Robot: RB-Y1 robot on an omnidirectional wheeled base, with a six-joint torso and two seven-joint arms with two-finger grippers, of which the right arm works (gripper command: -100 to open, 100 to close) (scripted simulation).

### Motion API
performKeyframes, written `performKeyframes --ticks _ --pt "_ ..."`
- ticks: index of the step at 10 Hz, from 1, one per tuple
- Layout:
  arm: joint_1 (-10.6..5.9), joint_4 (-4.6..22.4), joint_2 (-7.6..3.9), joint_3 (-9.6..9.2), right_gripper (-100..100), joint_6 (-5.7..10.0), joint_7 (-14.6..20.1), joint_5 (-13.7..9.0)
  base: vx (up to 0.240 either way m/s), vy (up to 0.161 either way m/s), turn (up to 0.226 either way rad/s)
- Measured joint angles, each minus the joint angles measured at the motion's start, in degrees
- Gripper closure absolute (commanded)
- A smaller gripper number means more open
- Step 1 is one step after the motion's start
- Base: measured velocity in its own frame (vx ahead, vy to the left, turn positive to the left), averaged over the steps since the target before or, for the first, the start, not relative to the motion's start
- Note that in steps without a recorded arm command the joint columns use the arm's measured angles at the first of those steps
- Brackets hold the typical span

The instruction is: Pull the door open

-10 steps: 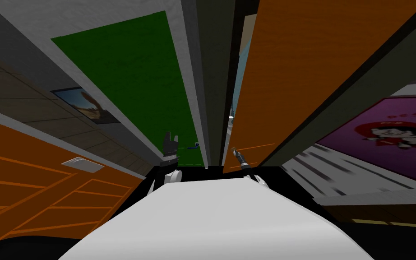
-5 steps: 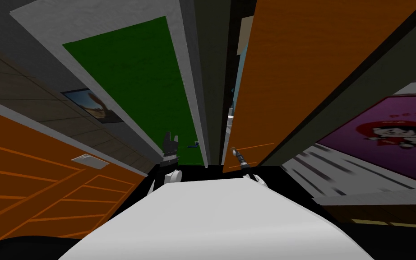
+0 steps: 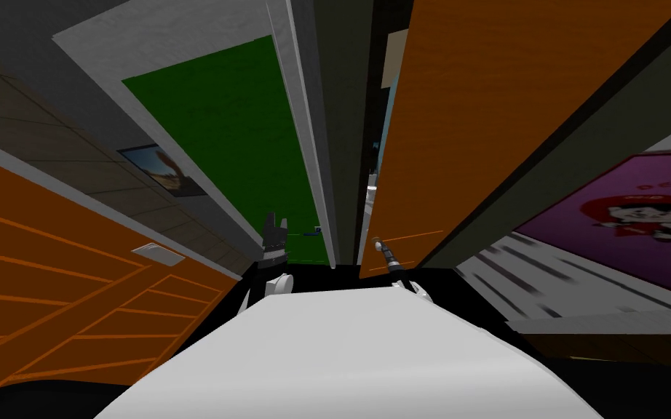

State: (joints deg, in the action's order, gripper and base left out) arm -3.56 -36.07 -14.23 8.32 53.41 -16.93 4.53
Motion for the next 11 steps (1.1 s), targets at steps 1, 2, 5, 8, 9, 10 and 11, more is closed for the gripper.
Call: performKeyframes --ticks 1,2,5,8,9,10,11 --pt "0.1 -0.52 0.28 -0.05 100 -0.53 0.3 -0.08 -0.038 -0.016 0.032" --pt "-1.11 1.23 0.14 -0.23 100 -0.24 1.28 -0.7 -0.083 -0.042 0.085" --pt "-2.13 3.11 0.06 -0.89 100 0.79 4.64 -2.2 -0.025 -0.015 0.012" --pt "-1.03 1.0 0.24 -1.34 100 -0.27 6.71 -3.1 -0.04 -0.019 0.042" --pt "-0.73 0.28 0.17 -1.7 100 -0.71 8.03 -3.75 -0.035 -0.032 0.071" --pt "-0.33 -0.5 0.06 -1.99 100 -1.21 9.28 -4.07 -0.019 -0.018 -0.01" --pt "-0.29 -0.45 0.19 -2.07 100 -1.09 9.7 -4.16 -0.005 0.004 -0.027"
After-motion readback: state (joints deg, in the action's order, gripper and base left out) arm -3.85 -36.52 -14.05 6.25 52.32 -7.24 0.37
